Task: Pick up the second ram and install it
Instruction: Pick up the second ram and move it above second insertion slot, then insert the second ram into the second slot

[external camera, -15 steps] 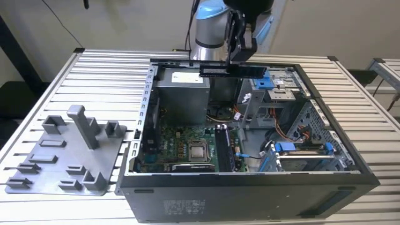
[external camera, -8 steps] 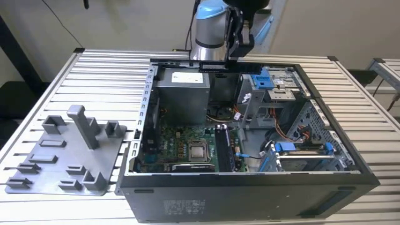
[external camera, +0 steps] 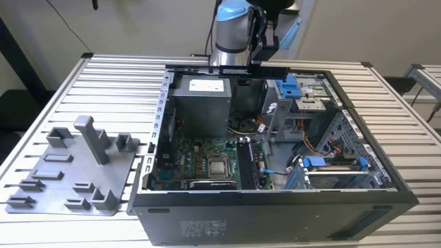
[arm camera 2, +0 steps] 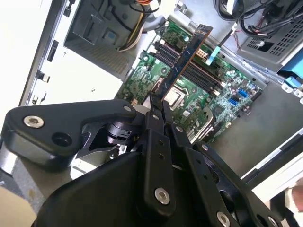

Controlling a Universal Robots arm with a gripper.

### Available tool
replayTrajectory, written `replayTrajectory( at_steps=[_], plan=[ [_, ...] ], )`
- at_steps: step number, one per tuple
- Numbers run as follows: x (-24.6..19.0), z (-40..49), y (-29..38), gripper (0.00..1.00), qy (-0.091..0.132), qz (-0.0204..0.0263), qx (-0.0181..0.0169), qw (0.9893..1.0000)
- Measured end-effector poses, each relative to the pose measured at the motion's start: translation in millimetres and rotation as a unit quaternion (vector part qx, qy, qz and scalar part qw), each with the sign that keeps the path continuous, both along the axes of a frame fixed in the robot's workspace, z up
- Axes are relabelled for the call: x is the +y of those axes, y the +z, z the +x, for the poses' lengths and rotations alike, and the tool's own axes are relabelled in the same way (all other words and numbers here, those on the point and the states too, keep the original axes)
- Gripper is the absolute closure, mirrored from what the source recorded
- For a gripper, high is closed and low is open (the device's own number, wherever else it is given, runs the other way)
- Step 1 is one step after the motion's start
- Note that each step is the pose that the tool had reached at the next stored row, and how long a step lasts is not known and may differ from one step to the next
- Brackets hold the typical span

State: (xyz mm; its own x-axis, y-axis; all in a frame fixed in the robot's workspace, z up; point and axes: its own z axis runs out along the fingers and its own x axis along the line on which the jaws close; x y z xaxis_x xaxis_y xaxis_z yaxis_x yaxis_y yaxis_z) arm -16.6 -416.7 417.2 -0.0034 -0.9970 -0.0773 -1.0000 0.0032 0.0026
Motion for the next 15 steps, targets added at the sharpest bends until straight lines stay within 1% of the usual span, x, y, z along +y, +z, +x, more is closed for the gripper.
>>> replayTrajectory(
  at_steps=[15],
  plan=[
    [-0.5,0.7,-0.1,0.86,0.002,0.0000,0.0000,1.0000]
  ],
)
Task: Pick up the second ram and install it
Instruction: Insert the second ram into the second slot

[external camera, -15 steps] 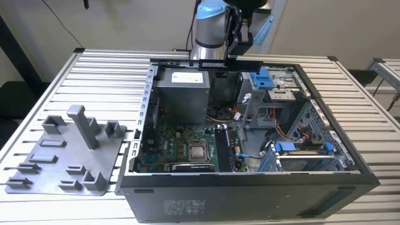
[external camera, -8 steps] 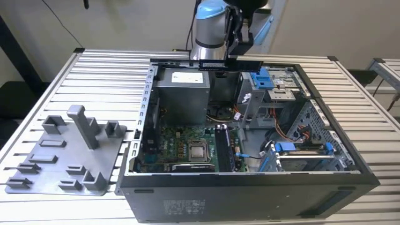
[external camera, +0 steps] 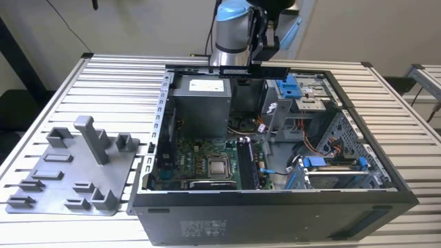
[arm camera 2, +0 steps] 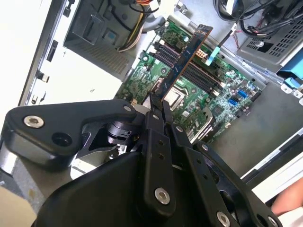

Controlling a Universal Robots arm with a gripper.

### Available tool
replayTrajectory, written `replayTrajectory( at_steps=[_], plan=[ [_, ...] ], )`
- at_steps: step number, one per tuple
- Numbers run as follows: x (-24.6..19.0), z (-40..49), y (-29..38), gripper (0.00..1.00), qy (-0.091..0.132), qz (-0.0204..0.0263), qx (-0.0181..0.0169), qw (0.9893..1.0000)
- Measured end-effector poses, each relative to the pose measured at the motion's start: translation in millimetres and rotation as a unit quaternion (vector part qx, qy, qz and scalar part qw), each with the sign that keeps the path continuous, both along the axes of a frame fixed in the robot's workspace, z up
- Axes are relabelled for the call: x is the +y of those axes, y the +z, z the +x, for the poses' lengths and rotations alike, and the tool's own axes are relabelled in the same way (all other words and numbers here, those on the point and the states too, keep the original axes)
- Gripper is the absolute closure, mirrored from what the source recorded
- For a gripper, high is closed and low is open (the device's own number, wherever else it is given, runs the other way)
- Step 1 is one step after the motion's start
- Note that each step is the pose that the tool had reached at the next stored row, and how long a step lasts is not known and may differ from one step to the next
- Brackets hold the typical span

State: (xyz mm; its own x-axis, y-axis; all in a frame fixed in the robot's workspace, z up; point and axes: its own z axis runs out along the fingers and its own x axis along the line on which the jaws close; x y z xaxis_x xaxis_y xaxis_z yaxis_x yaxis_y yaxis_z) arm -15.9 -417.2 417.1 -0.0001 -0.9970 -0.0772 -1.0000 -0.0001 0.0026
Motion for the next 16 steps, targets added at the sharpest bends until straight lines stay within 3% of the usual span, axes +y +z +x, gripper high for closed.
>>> replayTrajectory(
  at_steps=[10,16],
  plan=[
    [0.0,0.0,-0.6,0.86,-0.015,-0.0001,0.0000,0.9999],
    [0.0,0.0,-1.4,0.86,-0.047,-0.0006,0.0000,0.9989]
  ],
)
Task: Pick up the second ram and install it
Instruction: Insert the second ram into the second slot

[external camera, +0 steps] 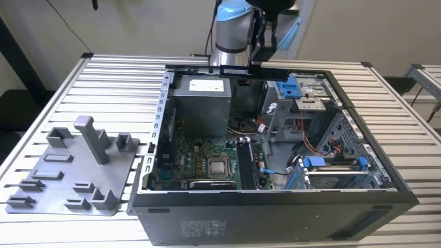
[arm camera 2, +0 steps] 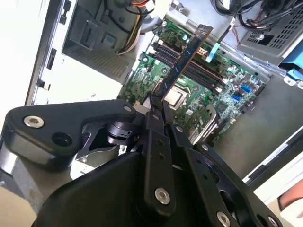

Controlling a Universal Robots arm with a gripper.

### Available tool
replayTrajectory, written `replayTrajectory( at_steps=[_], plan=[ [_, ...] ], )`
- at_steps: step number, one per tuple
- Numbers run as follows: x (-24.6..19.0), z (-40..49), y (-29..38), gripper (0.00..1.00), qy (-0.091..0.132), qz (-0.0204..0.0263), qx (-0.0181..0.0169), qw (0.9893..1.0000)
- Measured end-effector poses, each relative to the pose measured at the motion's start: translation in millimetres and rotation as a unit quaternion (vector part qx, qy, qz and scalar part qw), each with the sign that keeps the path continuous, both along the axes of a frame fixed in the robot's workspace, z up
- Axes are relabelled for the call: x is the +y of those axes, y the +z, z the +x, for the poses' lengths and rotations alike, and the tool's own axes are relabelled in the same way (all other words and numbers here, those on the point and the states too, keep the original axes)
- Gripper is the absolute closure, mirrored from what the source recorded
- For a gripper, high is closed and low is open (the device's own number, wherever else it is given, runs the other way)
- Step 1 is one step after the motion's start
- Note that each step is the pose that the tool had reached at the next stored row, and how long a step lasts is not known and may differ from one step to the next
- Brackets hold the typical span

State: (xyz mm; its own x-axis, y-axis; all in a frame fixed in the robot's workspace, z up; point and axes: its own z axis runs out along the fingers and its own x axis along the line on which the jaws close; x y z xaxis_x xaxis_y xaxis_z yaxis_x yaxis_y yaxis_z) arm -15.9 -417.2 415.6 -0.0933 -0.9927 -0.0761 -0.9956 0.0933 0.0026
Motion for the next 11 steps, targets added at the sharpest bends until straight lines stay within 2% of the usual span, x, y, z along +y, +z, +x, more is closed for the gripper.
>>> replayTrajectory(
  at_steps=[5,8,11],
  plan=[
    [0.0,0.0,-0.8,0.86,-0.039,0.0000,0.0000,0.9992],
    [0.0,0.0,-1.2,0.86,-0.063,0.0000,0.0000,0.9980],
    [0.0,0.0,-1.5,0.86,-0.086,0.0000,0.0000,0.9963]
  ],
)
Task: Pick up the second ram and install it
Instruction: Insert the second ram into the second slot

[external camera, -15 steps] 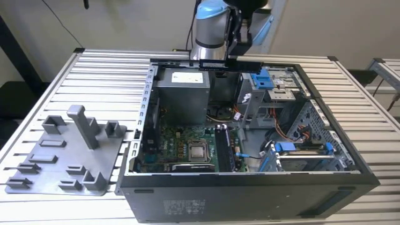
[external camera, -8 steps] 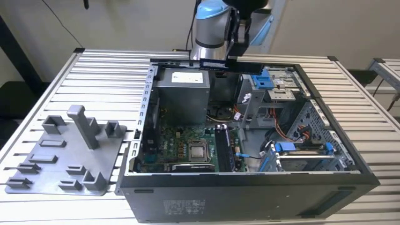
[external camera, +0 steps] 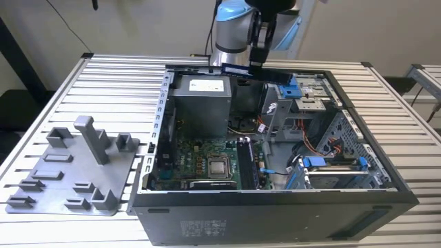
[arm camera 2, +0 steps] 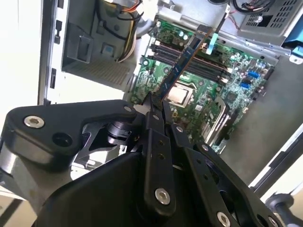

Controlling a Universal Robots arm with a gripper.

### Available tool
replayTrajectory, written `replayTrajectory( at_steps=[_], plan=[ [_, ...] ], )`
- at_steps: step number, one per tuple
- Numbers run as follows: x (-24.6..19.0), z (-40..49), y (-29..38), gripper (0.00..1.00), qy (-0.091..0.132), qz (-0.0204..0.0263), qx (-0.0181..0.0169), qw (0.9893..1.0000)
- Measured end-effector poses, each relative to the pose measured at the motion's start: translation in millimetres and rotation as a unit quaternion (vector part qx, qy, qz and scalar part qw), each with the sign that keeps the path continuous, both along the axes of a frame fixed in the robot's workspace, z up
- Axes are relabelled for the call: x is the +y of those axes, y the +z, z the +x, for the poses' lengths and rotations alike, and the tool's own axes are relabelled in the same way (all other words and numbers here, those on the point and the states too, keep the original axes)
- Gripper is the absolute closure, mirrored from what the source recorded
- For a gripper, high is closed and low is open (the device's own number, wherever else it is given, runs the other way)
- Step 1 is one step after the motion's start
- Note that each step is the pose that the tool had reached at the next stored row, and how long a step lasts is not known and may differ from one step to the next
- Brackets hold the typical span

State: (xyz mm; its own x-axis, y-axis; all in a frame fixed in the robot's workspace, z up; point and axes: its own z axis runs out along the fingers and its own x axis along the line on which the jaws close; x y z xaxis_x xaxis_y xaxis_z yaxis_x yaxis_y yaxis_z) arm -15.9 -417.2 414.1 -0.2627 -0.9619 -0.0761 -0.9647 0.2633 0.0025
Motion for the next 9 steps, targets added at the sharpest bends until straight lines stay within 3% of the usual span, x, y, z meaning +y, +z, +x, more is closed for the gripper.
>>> replayTrajectory(
  at_steps=[5,9],
  plan=[
    [0.0,0.0,-0.4,0.86,-0.038,-0.0001,0.0000,0.9993],
    [0.0,0.0,-0.8,0.86,-0.069,-0.0001,0.0000,0.9976]
  ],
)
